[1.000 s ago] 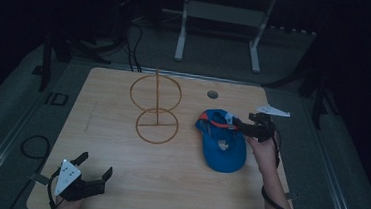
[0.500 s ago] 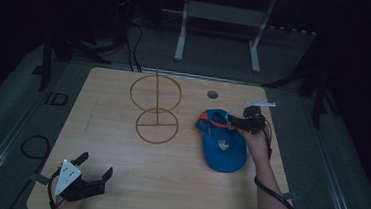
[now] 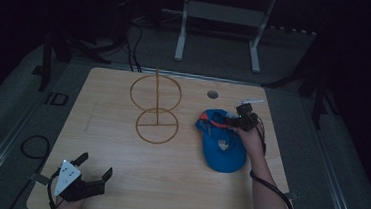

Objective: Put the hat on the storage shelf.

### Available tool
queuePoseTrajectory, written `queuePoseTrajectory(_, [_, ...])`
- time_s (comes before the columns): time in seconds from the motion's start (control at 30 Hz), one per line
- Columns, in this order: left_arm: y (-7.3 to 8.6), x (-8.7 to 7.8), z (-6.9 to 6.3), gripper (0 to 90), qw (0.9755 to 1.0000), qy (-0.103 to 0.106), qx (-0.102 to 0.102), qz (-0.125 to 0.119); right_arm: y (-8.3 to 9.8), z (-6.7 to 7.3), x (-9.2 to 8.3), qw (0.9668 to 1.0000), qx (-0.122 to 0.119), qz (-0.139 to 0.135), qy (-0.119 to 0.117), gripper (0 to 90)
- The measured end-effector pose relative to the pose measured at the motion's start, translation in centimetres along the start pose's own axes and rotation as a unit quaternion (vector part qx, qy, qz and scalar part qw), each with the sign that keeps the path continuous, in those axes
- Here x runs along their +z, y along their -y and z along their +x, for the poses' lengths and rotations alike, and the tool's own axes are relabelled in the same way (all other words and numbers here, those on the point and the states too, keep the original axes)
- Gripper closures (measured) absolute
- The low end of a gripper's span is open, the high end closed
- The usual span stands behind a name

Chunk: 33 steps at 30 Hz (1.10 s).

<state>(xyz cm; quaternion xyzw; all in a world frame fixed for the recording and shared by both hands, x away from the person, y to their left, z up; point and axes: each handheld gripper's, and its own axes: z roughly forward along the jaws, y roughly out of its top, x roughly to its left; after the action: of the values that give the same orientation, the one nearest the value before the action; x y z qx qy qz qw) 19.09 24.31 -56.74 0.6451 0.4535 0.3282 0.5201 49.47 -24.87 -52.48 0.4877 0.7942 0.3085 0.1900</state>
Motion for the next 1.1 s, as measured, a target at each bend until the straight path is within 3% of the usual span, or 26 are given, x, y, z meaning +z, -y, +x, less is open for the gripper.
queuePoseTrajectory(0.2, [0.0, 0.0, 0.0, 2.3, 1.0000, 0.000, -0.001, 0.002, 0.5, 0.4, 1.3, 0.9993, -0.013, 0.036, 0.001, 35.1])
queuePoseTrajectory(0.3, [0.0, 0.0, 0.0, 2.3, 1.0000, 0.000, -0.001, 0.001, 0.8, 0.9, 1.8, 0.9976, -0.040, 0.055, 0.012, 42.8])
queuePoseTrajectory(0.57, [0.1, -0.1, 0.2, 2.3, 0.9999, -0.006, -0.008, 0.005, 0.8, 1.0, 1.6, 0.9974, -0.050, 0.052, 0.005, 68.4])
queuePoseTrajectory(0.7, [0.1, 0.0, 0.2, 2.3, 0.9999, -0.008, -0.004, 0.005, 0.8, 1.5, 1.6, 0.9956, -0.074, 0.055, 0.019, 80.7])
queuePoseTrajectory(0.83, [0.0, 0.0, 0.1, 2.3, 0.9998, -0.017, 0.009, 0.006, 0.7, 2.1, 1.6, 0.9927, -0.093, 0.065, 0.041, 85.0])
queuePoseTrajectory(0.93, [0.0, -0.2, 0.0, 2.4, 0.9997, -0.018, 0.015, 0.003, 0.7, 2.1, 1.1, 0.9948, -0.084, 0.049, 0.031, 85.7])
queuePoseTrajectory(1.03, [0.1, -0.1, 0.0, 2.3, 0.9999, -0.015, 0.002, 0.008, 0.6, 2.3, 0.1, 0.9958, -0.083, 0.031, 0.024, 86.0])
queuePoseTrajectory(1.1, [0.1, 0.0, -0.1, 2.4, 0.9997, -0.018, 0.004, 0.013, 0.5, 2.4, -0.7, 0.9965, -0.079, 0.018, 0.020, 86.1])
